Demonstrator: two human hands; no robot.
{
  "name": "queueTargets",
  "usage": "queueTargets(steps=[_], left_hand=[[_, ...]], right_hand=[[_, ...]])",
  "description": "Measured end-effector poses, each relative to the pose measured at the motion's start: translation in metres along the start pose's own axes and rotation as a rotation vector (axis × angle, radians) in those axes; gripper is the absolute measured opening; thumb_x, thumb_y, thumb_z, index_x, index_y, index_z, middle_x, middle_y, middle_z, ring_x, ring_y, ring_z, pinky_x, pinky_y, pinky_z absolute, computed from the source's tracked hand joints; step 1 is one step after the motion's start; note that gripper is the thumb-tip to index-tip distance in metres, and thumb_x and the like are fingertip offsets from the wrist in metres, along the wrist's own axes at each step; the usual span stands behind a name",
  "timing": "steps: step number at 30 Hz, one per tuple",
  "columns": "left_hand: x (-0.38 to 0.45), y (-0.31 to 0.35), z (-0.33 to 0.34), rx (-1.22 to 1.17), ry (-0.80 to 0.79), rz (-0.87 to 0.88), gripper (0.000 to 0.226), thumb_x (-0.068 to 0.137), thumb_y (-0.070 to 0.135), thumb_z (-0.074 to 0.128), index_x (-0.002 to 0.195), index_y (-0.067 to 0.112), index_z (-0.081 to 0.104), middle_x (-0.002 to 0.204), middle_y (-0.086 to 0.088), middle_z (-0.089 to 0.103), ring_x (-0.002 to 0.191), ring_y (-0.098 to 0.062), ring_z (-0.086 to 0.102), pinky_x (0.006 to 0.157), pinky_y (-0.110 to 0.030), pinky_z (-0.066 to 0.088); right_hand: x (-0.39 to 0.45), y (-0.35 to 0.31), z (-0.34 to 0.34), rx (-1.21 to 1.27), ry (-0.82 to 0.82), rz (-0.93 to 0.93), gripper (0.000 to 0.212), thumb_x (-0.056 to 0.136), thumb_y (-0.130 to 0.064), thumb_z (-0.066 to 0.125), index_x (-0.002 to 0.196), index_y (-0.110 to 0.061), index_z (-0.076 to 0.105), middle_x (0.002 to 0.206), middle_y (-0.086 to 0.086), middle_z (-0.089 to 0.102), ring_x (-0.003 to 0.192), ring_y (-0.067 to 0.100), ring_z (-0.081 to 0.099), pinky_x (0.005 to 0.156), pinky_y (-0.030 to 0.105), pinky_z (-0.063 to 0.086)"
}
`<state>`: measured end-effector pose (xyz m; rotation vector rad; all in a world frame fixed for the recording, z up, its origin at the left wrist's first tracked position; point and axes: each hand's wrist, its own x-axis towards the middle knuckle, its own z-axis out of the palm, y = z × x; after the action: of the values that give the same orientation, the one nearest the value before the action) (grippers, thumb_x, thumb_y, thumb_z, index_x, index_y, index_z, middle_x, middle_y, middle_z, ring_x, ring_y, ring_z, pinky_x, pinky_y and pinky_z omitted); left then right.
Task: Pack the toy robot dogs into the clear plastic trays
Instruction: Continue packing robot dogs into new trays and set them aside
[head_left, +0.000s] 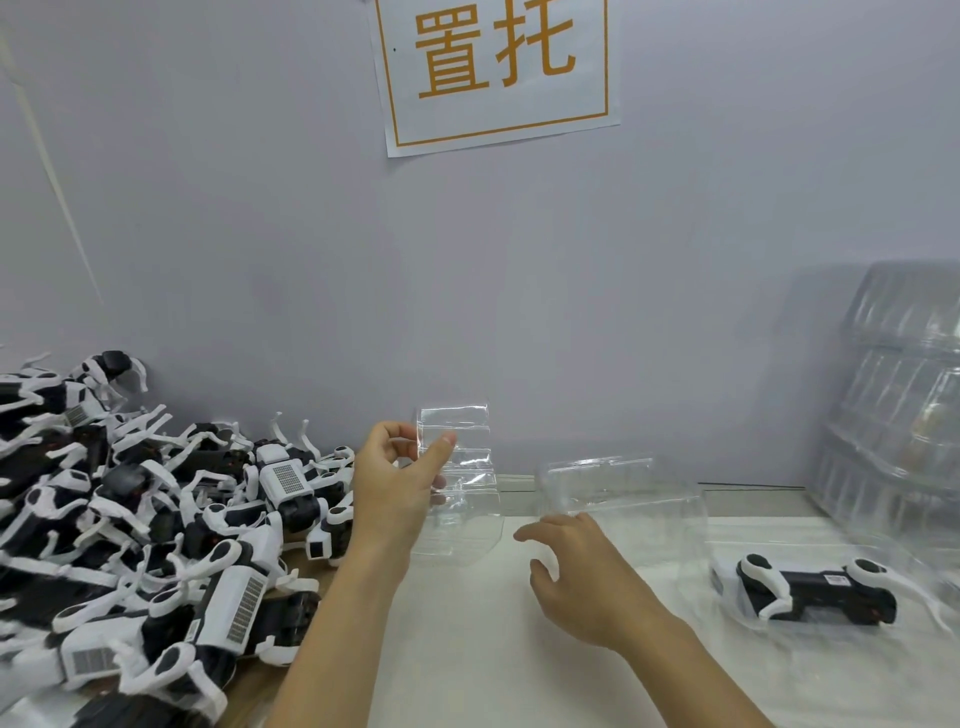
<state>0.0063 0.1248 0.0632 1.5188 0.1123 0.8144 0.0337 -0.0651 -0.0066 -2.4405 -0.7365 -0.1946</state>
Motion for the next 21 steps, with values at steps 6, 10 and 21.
queueTargets(steps=[6,10,21], left_hand=[[-0.003,0.0,0.003,0.047,-0.041,-0.02,0.028,0.082,0.026,0.08,0.092,0.019,0.055,0.094,-0.006,0.058,0.052,-0.008,0.058,0.047,-0.017,0.046],[-0.007,0.003,0.009,0.06,-0.068,-0.004,0.028,0.081,0.025,0.081,0.09,0.019,0.055,0.09,-0.005,0.055,0.06,-0.016,0.055,0.048,-0.016,0.044],[-0.037,0.023,0.043,0.038,-0.325,0.039,0.017,0.096,0.033,0.061,0.105,0.021,0.068,0.089,0.008,0.065,0.071,-0.012,0.067,0.058,-0.029,0.056]], right_hand=[[0.001,0.001,0.002,-0.036,-0.058,0.125,0.051,0.099,-0.013,0.037,0.147,-0.03,0.039,0.164,0.01,-0.004,0.15,0.023,0.009,0.108,0.035,0.039],[0.002,0.0,-0.001,0.041,0.108,0.088,0.051,0.1,-0.008,0.036,0.147,-0.027,0.038,0.164,0.007,0.008,0.15,0.022,0.015,0.112,0.03,0.032],[0.001,-0.025,-0.016,0.99,0.418,0.098,0.054,0.093,-0.049,0.06,0.143,-0.033,0.043,0.122,-0.011,0.062,0.106,0.002,0.064,0.089,0.033,0.055]])
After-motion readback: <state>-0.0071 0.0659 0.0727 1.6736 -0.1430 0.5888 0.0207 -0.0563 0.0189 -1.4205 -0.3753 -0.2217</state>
